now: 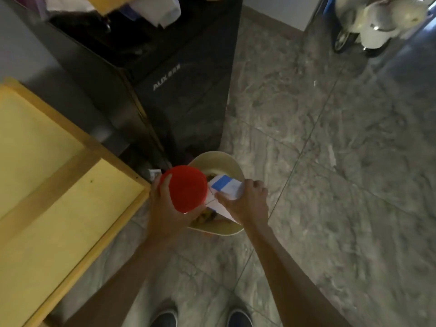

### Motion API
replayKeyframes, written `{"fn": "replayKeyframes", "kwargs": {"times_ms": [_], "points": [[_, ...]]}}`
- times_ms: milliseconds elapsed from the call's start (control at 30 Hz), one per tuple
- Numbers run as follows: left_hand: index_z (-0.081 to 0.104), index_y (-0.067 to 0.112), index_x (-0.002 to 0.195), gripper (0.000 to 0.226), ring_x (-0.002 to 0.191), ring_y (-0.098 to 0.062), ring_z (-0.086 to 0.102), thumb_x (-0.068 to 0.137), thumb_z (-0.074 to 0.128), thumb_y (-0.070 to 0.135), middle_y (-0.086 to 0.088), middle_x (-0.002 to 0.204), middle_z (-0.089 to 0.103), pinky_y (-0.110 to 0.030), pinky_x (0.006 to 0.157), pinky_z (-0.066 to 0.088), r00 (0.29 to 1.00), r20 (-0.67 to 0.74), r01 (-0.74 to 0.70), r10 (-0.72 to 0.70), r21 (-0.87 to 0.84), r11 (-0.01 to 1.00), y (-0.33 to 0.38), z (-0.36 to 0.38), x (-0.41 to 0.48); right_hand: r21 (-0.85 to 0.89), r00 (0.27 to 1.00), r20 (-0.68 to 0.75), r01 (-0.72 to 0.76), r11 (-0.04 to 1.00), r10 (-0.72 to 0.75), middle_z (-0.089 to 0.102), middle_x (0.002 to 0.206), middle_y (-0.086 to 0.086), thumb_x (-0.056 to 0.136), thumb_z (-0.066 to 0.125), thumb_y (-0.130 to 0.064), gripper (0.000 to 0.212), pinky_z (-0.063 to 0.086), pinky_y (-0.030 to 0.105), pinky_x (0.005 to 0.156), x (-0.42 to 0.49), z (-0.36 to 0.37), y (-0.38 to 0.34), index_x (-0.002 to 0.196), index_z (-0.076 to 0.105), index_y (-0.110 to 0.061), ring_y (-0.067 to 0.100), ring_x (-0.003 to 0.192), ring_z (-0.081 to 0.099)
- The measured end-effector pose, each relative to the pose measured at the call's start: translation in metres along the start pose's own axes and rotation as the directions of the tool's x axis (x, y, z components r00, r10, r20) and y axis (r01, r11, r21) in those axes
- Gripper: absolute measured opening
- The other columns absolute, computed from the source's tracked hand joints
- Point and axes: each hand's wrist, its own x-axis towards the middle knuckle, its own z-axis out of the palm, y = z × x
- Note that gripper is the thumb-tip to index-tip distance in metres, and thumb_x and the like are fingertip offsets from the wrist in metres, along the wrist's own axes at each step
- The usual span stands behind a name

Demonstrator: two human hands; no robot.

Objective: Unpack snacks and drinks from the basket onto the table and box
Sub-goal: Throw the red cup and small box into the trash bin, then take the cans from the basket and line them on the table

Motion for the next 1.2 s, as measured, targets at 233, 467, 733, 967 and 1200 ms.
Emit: {"fn": "replayKeyframes", "kwargs": {"times_ms": [233, 467, 733, 967, 1200], "points": [[0.025, 0.024, 0.161, 0.132, 0.148, -0.019, 0.038, 0.058, 0.076, 0.090, 0.004, 0.168, 0.023, -0.034, 0.102, 0.050, 0.993, 0.116, -0.026, 0.021, 0.046, 0.999, 0.011, -0.006, -0.005, 0.069, 0.998, -0.033, 0.062, 0.996, -0.060, 0.039, 0.155, 0.001, 0.077, 0.065, -0.083, 0.095, 0.051, 0.041, 0.093, 0.001, -0.009, 0.001, 0.147, 0.044, -0.023, 0.025, 0.145, 0.034], [0.032, 0.027, 0.157, 0.119, 0.141, -0.015, 0.046, 0.063, 0.069, 0.092, 0.007, 0.160, 0.035, -0.036, 0.103, 0.053, 0.986, 0.163, -0.038, 0.027, 0.068, 0.997, 0.039, -0.036, -0.016, 0.050, 0.998, 0.005, 0.070, 0.996, -0.070, 0.047, 0.153, 0.001, 0.078, 0.043, -0.086, 0.091, 0.054, 0.049, 0.103, -0.017, -0.054, -0.004, 0.143, 0.049, -0.022, 0.024, 0.145, 0.039], [0.014, 0.037, 0.163, 0.118, 0.159, -0.023, 0.020, 0.070, 0.046, 0.102, 0.004, 0.173, 0.017, -0.053, 0.121, 0.035, 0.982, 0.191, -0.040, -0.004, 0.222, 0.974, 0.145, -0.158, 0.018, 0.000, 0.986, 0.016, 0.165, 0.986, -0.165, 0.007, 0.177, 0.002, 0.088, 0.045, -0.087, 0.109, 0.022, 0.049, 0.128, -0.060, -0.204, -0.048, 0.169, 0.010, -0.022, 0.023, 0.163, 0.003], [0.016, 0.024, 0.165, 0.113, 0.161, -0.022, 0.009, 0.080, 0.038, 0.095, -0.001, 0.174, 0.012, -0.049, 0.128, 0.021, 0.972, 0.133, -0.225, 0.192, 0.316, 0.922, 0.306, -0.339, 0.073, -0.014, 0.935, -0.219, 0.284, 0.959, -0.280, 0.006, 0.177, 0.000, 0.085, 0.045, -0.091, 0.115, 0.019, 0.047, 0.128, -0.118, -0.424, -0.130, 0.169, 0.006, -0.023, 0.021, 0.163, 0.003], [0.023, 0.028, 0.164, 0.124, 0.158, -0.025, 0.021, 0.068, 0.029, 0.105, -0.002, 0.171, 0.024, -0.052, 0.127, 0.024, 0.944, 0.052, -0.325, 0.326, 0.313, 0.892, 0.447, -0.503, 0.092, -0.016, 0.849, -0.360, 0.409, 0.912, -0.387, 0.016, 0.175, 0.004, 0.080, 0.046, -0.094, 0.120, 0.024, 0.046, 0.129, -0.198, -0.606, -0.217, 0.168, 0.015, -0.019, 0.023, 0.162, 0.011]]}}
